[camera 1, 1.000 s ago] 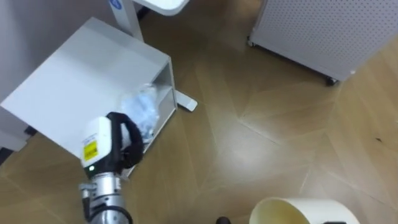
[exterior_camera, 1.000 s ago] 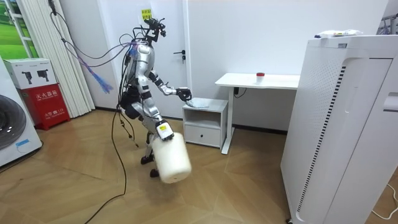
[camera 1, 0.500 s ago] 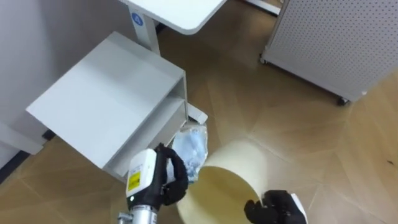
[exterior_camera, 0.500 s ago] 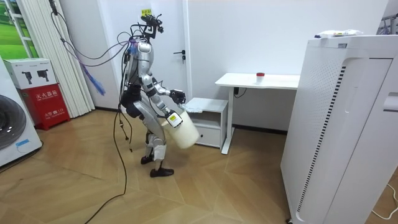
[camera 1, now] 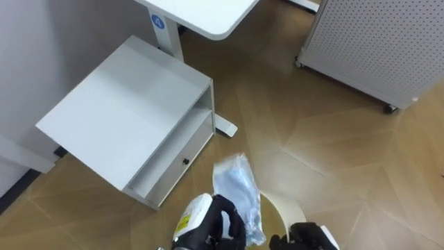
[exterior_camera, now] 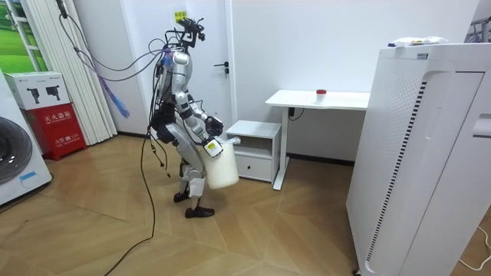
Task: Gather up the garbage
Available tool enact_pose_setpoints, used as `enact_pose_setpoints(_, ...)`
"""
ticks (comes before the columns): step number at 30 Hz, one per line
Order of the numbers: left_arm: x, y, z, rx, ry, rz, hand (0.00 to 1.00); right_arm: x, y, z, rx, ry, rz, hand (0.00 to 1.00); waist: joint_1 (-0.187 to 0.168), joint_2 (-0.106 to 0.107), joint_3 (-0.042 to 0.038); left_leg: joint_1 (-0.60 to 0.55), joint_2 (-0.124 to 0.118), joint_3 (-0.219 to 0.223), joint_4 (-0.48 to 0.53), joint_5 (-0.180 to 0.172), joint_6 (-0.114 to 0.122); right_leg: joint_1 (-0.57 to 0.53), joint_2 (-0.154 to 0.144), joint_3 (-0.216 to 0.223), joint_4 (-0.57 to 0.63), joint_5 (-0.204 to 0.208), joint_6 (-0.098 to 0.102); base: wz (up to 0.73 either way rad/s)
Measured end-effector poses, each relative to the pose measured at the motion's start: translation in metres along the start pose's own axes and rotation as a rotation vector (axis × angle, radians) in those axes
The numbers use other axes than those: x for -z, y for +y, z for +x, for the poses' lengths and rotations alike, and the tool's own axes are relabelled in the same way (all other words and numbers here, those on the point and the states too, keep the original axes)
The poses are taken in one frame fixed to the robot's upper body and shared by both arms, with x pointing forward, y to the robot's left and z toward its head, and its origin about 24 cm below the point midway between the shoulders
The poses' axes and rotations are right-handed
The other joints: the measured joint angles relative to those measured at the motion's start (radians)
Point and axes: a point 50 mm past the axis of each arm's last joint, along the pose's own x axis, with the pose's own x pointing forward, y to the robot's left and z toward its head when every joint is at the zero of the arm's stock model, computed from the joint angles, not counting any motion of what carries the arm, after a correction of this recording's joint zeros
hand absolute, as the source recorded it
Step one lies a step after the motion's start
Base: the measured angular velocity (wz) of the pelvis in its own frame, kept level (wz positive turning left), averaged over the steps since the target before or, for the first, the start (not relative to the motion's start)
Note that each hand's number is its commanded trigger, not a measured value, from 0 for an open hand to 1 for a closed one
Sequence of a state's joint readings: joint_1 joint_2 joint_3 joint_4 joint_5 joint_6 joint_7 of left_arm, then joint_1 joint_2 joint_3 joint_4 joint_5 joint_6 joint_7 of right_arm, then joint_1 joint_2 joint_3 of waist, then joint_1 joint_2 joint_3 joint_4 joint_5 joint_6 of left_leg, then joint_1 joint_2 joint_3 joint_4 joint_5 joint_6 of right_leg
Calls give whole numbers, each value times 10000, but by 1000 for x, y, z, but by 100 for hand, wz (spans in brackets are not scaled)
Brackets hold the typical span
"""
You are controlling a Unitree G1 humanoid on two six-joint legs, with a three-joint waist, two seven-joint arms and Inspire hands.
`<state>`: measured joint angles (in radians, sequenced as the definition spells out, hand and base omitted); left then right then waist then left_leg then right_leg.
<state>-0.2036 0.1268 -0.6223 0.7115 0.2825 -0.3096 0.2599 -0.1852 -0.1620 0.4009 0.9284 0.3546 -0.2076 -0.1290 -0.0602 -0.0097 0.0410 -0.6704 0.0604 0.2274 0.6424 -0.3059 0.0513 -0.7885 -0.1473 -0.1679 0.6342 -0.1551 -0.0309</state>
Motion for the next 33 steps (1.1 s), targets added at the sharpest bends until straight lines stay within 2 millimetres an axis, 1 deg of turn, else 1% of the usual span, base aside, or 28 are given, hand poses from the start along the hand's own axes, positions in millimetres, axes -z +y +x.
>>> enact_pose_setpoints(4,0,-13,-3,1433,68,-239,100,-1,4,1,-105,-33,21,100,-169,-22,-10,5,-10,5,-24,2,2,-2,-1,13,-14,-5,7,0)
enact_pose_setpoints(6,2,-16,-4,2049,171,-320,100,1,3,0,-143,65,40,100,-208,-46,-25,4,-9,5,-24,3,5,1,1,16,-18,-3,9,0)
enact_pose_setpoints(10,7,-21,-7,3275,620,-619,100,2,2,0,-167,174,365,100,-204,-48,-24,-23,12,6,-17,5,12,-1,29,25,-90,30,39,0)
enact_pose_setpoints(11,7,-22,-7,3464,672,-640,72,2,2,0,-163,184,407,100,-202,-48,-24,-23,19,5,-20,5,13,-1,45,36,-115,44,45,-4)
enact_pose_setpoints(12,8,-25,-9,3825,802,-768,0,3,2,0,-170,205,485,100,-206,-48,-24,-26,26,11,-21,2,18,-6,57,46,-131,54,46,-4)
enact_pose_setpoints(16,12,-31,-14,4866,1053,-990,0,4,2,0,-176,298,639,100,-176,-47,-25,-15,44,16,-28,1,18,-6,88,68,-140,54,45,0)
enact_pose_setpoints(21,16,-35,-19,5359,1256,-1058,0,4,1,1,-152,340,741,100,-127,-40,-27,-5,89,49,-17,1,17,10,107,60,-145,66,27,0)
enact_pose_setpoints(27,22,-29,-22,5315,1401,-835,0,5,-2,2,-50,491,702,100,-75,-14,-40,62,119,90,-18,2,13,54,116,60,-138,75,5,-1)
enact_pose_setpoints(30,24,-24,-22,5002,1473,-592,0,7,-6,1,74,571,827,100,48,-15,-40,421,82,226,-178,4,12,285,118,187,-172,75,8,-9)
enact_pose_setpoints(33,30,-18,-24,4612,1643,-369,0,15,-12,-2,152,832,752,100,117,9,-47,978,44,217,-420,22,-18,834,140,173,-359,62,31,-2)
